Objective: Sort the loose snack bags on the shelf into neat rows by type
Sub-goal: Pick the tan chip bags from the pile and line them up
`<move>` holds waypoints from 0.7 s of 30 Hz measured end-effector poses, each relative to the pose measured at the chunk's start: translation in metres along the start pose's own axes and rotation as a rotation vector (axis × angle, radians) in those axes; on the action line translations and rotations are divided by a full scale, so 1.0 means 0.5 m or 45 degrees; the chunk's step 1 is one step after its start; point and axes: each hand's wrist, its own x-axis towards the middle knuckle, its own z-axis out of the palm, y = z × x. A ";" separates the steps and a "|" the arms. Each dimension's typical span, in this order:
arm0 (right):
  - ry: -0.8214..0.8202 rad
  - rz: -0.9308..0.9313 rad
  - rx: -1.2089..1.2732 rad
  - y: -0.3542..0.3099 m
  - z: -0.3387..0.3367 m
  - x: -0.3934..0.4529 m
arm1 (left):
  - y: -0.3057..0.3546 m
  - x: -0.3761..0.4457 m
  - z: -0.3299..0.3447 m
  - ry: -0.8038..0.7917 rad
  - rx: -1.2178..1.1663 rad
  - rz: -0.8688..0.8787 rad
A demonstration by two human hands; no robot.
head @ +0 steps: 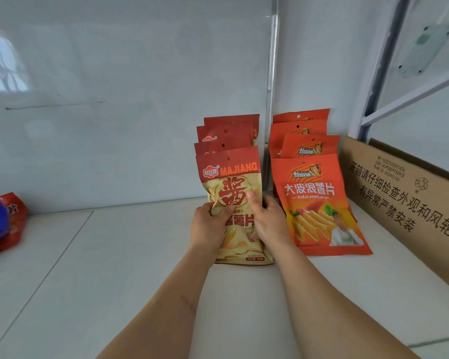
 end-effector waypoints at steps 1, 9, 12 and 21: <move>0.007 0.001 -0.030 0.000 -0.002 0.008 | 0.000 0.006 0.005 0.004 0.006 0.000; 0.093 -0.117 -0.241 -0.002 -0.005 0.020 | 0.001 0.003 0.009 0.035 0.046 0.027; 0.254 -0.298 -0.463 -0.025 -0.001 0.001 | 0.007 -0.013 -0.013 0.142 0.088 0.062; 0.118 -1.235 -1.014 -0.021 0.120 -0.100 | -0.017 -0.059 -0.215 0.384 0.930 0.234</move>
